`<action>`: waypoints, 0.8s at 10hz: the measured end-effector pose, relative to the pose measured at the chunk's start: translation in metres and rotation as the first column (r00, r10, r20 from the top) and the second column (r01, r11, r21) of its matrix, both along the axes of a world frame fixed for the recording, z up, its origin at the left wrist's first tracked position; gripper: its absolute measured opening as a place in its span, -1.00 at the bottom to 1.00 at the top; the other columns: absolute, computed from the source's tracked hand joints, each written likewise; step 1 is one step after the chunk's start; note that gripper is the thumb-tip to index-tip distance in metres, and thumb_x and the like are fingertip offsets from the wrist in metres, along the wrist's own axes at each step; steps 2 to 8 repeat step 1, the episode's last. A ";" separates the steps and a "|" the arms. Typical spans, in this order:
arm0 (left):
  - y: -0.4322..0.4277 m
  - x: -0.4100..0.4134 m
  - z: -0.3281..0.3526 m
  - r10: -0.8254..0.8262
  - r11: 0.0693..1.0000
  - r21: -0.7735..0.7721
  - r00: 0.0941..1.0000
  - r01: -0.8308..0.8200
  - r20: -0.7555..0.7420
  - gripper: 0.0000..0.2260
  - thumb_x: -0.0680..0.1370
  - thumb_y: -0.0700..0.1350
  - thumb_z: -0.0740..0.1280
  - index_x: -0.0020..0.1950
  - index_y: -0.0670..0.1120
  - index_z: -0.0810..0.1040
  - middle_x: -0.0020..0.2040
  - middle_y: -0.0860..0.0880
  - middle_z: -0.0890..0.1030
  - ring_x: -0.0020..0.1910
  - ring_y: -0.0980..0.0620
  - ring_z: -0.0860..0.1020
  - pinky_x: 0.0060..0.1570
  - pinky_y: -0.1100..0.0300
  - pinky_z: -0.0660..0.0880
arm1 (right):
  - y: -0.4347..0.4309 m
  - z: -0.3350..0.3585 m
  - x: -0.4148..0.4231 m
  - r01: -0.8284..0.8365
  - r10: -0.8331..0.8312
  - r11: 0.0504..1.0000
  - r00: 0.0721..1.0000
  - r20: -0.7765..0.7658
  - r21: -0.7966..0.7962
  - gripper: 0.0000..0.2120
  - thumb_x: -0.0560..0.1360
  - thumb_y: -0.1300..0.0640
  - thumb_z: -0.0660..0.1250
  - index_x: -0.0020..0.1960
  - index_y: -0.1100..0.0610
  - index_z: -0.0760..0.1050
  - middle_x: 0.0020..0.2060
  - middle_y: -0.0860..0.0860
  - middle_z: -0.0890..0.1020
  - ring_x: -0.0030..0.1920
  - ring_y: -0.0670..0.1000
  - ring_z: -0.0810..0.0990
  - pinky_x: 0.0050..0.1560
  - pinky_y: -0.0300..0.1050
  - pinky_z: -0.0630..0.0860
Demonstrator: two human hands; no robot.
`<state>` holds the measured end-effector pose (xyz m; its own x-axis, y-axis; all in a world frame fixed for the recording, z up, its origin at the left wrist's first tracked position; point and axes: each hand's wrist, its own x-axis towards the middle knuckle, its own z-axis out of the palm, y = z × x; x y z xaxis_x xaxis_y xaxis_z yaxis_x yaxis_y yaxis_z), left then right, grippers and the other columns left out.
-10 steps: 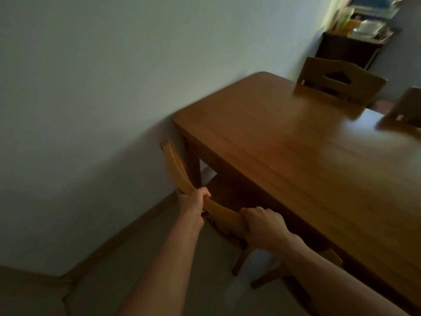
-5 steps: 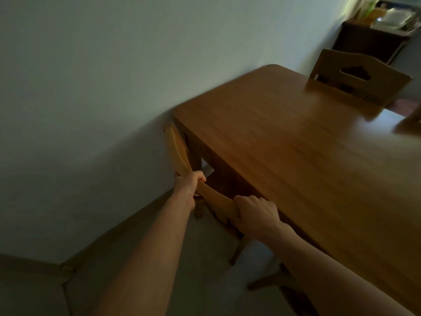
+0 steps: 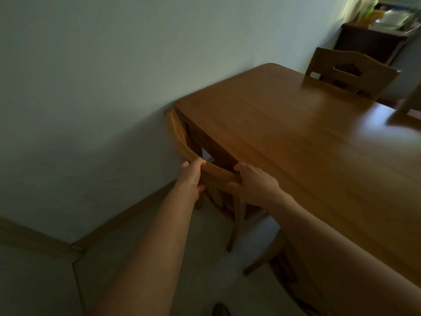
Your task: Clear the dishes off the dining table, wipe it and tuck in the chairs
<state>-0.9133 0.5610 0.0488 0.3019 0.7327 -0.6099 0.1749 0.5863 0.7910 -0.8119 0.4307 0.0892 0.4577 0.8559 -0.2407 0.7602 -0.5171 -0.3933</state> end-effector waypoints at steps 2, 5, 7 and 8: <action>-0.031 -0.019 0.010 -0.004 1.000 0.028 0.998 0.002 0.069 -0.75 0.56 -0.05 0.30 0.24 -0.02 0.49 0.23 -0.06 0.43 0.29 -0.08 0.39 0.20 -0.07 0.42 | -0.029 0.011 -0.009 0.049 -0.044 0.993 0.998 -0.050 0.108 -0.78 0.56 -0.06 0.29 0.16 -0.01 0.46 -0.03 -0.07 0.54 -0.09 -0.06 0.52 -0.22 -0.14 0.42; -0.031 -0.019 0.010 -0.004 1.000 0.028 0.998 0.002 0.069 -0.75 0.56 -0.05 0.30 0.24 -0.02 0.49 0.23 -0.06 0.43 0.29 -0.08 0.39 0.20 -0.07 0.42 | -0.029 0.011 -0.009 0.049 -0.044 0.993 0.998 -0.050 0.108 -0.78 0.56 -0.06 0.29 0.16 -0.01 0.46 -0.03 -0.07 0.54 -0.09 -0.06 0.52 -0.22 -0.14 0.42; -0.031 -0.019 0.010 -0.004 1.000 0.028 0.998 0.002 0.069 -0.75 0.56 -0.05 0.30 0.24 -0.02 0.49 0.23 -0.06 0.43 0.29 -0.08 0.39 0.20 -0.07 0.42 | -0.029 0.011 -0.009 0.049 -0.044 0.993 0.998 -0.050 0.108 -0.78 0.56 -0.06 0.29 0.16 -0.01 0.46 -0.03 -0.07 0.54 -0.09 -0.06 0.52 -0.22 -0.14 0.42; -0.031 -0.019 0.010 -0.004 1.000 0.028 0.998 0.002 0.069 -0.75 0.56 -0.05 0.30 0.24 -0.02 0.49 0.23 -0.06 0.43 0.29 -0.08 0.39 0.20 -0.07 0.42 | -0.029 0.011 -0.009 0.049 -0.044 0.993 0.998 -0.050 0.108 -0.78 0.56 -0.06 0.29 0.16 -0.01 0.46 -0.03 -0.07 0.54 -0.09 -0.06 0.52 -0.22 -0.14 0.42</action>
